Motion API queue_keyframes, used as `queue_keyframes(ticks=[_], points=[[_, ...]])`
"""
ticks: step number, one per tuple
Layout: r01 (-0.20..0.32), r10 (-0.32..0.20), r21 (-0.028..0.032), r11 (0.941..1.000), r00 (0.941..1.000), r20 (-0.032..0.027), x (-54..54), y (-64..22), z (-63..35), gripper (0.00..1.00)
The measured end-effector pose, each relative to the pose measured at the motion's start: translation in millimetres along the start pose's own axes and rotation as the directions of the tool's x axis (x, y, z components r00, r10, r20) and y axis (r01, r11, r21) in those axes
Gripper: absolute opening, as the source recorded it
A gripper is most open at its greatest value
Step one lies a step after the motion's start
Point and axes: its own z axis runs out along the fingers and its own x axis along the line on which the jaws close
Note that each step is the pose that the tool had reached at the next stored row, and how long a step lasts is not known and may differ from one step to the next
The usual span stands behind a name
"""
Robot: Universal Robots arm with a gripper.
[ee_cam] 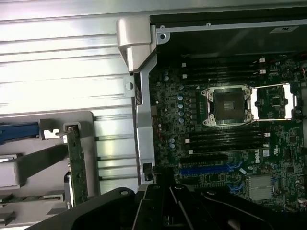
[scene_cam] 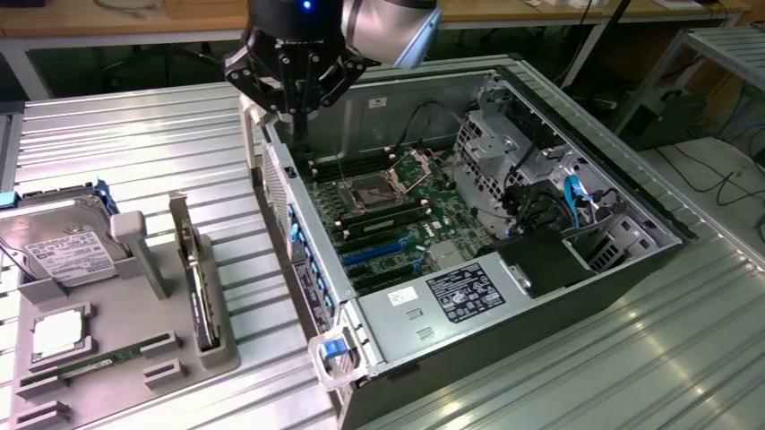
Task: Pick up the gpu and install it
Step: 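Reach for the gpu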
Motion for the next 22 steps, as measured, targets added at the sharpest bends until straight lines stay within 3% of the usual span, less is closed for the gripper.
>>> queue_keyframes(ticks=[22], points=[[0.000, 0.000, 0.0000, 1.0000, 1.0000, -0.0001, 33.6, -3.8, -0.6, 0.11]])
